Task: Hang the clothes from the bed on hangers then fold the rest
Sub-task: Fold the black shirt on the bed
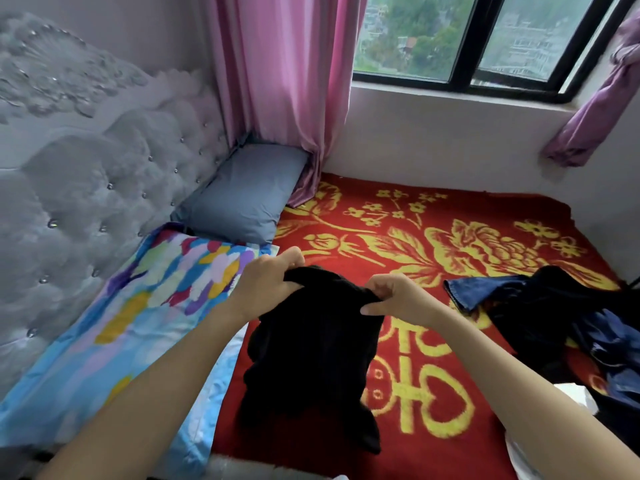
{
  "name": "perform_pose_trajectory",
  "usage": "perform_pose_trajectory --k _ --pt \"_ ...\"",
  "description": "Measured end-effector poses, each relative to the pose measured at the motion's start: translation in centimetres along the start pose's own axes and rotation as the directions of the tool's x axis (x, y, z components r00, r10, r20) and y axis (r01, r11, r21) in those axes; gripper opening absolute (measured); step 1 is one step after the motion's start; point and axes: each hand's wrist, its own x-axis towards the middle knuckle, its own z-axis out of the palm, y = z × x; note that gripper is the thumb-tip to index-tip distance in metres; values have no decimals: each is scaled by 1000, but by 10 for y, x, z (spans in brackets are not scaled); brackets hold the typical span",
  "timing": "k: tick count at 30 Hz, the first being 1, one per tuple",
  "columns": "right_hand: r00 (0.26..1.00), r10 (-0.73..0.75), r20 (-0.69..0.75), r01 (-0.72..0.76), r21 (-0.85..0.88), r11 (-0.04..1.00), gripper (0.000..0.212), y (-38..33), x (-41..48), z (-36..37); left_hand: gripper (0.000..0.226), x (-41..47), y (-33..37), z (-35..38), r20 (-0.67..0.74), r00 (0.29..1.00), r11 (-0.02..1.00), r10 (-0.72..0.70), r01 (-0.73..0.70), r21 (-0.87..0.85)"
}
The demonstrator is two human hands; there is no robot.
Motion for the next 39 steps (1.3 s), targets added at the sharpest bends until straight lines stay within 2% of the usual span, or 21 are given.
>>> perform_pose_trajectory --k 2,4,6,8,11,13,15,18,22,25,29,31,32,34,35,36,37,39 --pt "999 19 35 -21 66 998 21 8 2 10 28 -1 12 -11 -91 994 988 65 -51 144" --pt "999 30 44 -35 115 993 8 14 6 24 28 0 20 -17 -105 992 987 70 -54 148" --pt "999 51 0 -50 142 989 6 17 13 39 22 1 24 -20 -101 995 997 -11 19 74" --pt "995 52 -80 -42 114 993 15 24 20 53 21 5 22 -25 -120 985 987 -124 110 -116" --pt "985 90 -148 -96 -34 995 11 41 28 71 37 11 19 -38 -164 967 904 -193 110 -414" --pt "967 170 -192 -160 65 985 10 50 30 79 26 14 20 -48 -173 957 837 -232 106 -536" --pt "947 210 -243 -170 175 970 6 52 33 81 21 14 17 -56 -181 950 816 -253 110 -567" --pt "927 208 -312 -184 106 977 15 55 38 68 28 8 4 -68 -225 938 800 -262 81 -594" --pt "948 242 -205 -162 342 925 16 52 30 38 43 -2 -22 -82 -230 927 820 -295 123 -559" --pt "946 226 -234 -92 476 875 12 43 24 11 43 -12 -34 -86 -136 945 843 -297 193 -501" --pt "954 158 -254 -13 492 870 18 20 13 -25 40 -29 -48 -85 188 954 855 -234 294 -427" --pt "961 120 -251 13 472 881 20 9 8 -37 44 -34 -54 -78 348 914 883 -207 327 -335" --pt "964 103 -246 28 478 878 20 5 6 -41 54 -35 -58 -75 414 888 905 -203 331 -267" --pt "970 86 -227 40 496 868 22 -3 2 -49 80 -34 -68 -67 544 801 927 -249 360 -106" --pt "974 80 -214 39 500 865 26 -5 0 -53 87 -33 -71 -65 597 742 930 -306 367 21" --pt "977 76 -200 34 495 868 31 -5 -3 -57 84 -31 -72 -63 631 685 924 -363 351 152" --pt "980 78 -183 21 486 874 36 -5 -5 -60 67 -28 -73 -62 654 643 914 -398 334 229" --pt "984 98 -146 -21 453 891 41 -2 -10 -67 22 -23 -76 -65 680 631 917 -373 364 165"
